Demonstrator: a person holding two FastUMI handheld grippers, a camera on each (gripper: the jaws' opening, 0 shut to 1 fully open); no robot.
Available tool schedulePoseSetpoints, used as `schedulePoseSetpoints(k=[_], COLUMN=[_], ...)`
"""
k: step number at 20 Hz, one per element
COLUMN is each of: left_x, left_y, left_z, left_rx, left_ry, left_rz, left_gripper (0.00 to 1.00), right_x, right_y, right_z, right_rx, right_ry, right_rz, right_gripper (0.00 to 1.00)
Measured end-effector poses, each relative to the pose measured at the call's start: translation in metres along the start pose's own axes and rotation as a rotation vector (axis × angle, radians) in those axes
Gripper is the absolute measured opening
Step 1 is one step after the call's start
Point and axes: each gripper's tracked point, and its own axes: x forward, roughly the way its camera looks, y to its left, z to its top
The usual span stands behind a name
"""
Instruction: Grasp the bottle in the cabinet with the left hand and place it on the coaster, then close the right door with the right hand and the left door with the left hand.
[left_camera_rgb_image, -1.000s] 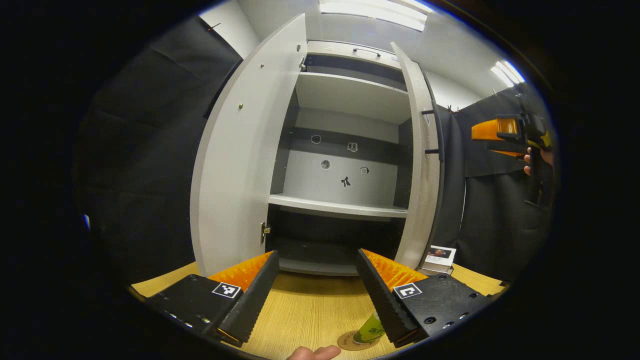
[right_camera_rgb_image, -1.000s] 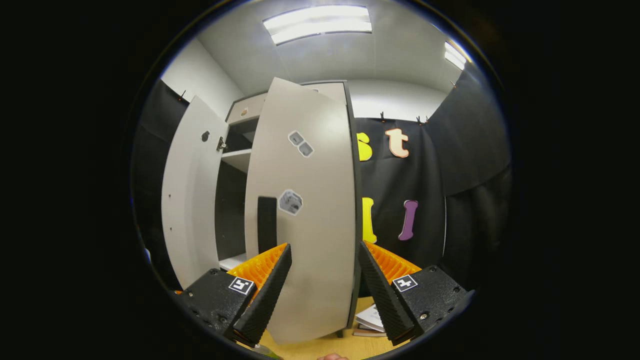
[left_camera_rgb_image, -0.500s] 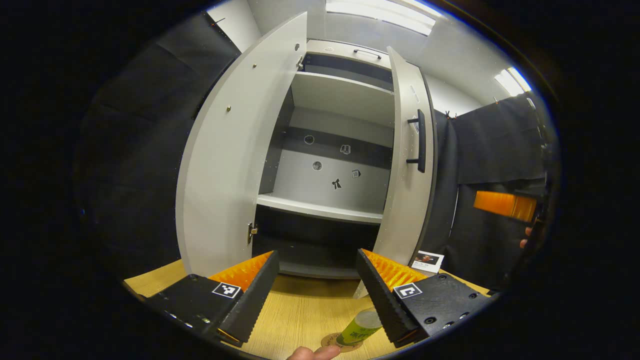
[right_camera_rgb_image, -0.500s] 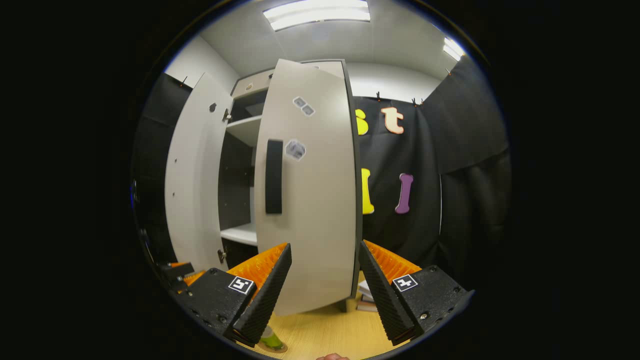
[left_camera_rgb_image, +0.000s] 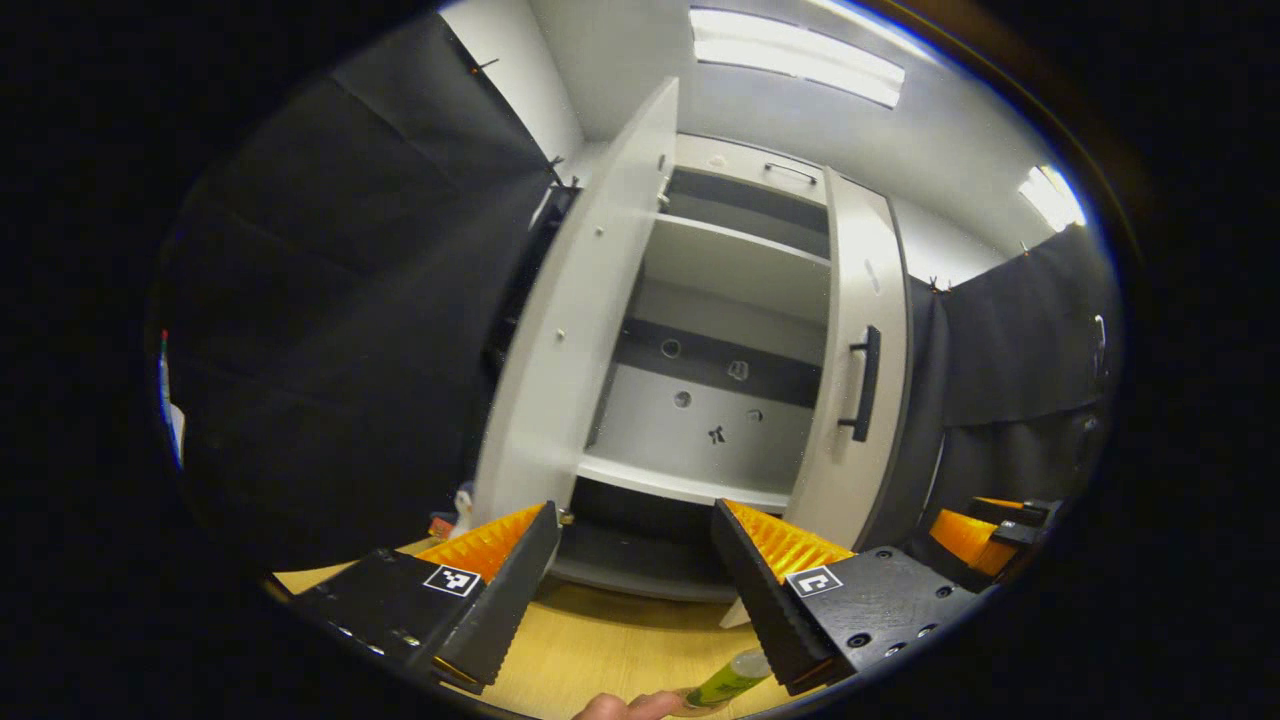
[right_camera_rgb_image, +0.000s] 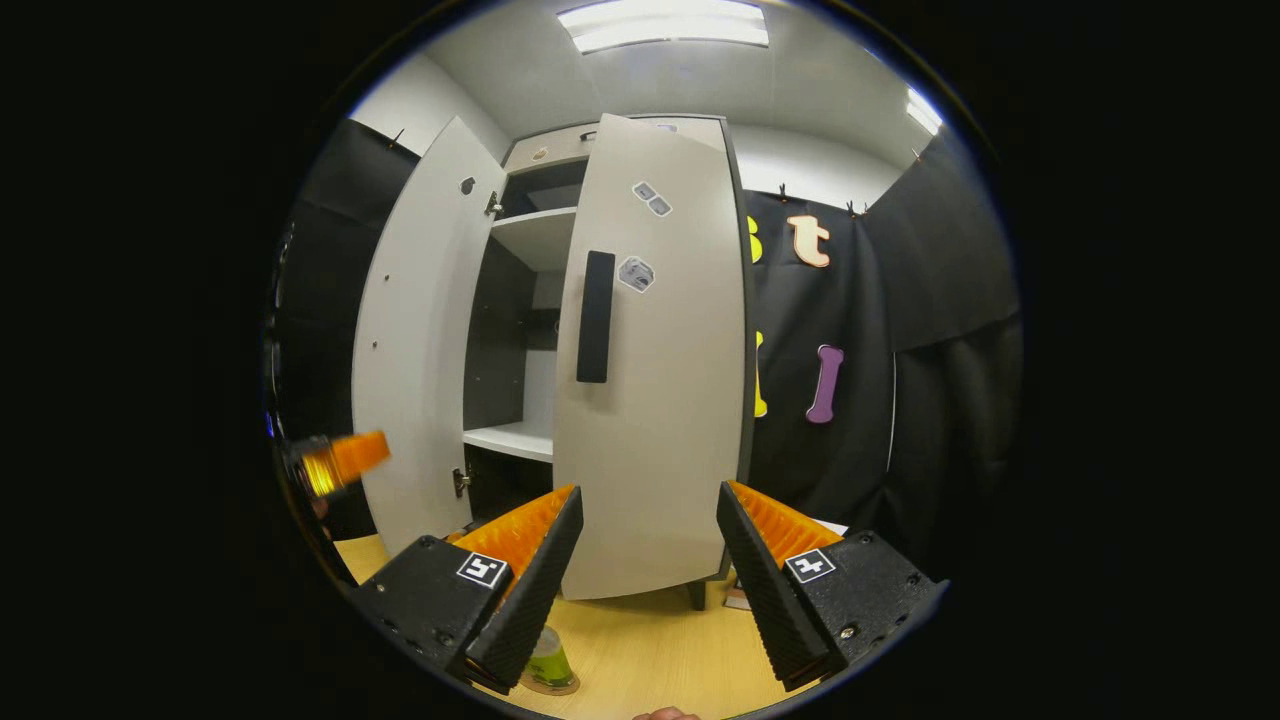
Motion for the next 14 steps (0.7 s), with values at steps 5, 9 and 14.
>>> schedulePoseSetpoints(k=[5, 9, 14], left_x=[0.004, 0.030, 0.054], left_y=[0.110, 0.153, 0.174], left_z=[0.062, 0.093, 0.116], left_rx=[-0.015, 0.017, 0.071], left_ry=[-0.038, -0.120, -0.176], left_rz=[0.217, 0.306, 0.343], left_gripper=[0.95, 0.95, 0.95], right_x=[0.000, -0.006, -0.009], right_y=[0.000, -0.012, -0.029], right_z=[0.002, -0.001, -0.005], right_rx=[-0.008, -0.002, 0.022], right_ry=[-0.018, -0.018, 0.010], right_rz=[-0.001, -0.029, -0.074], right_gripper=[0.83, 0.83, 0.83])
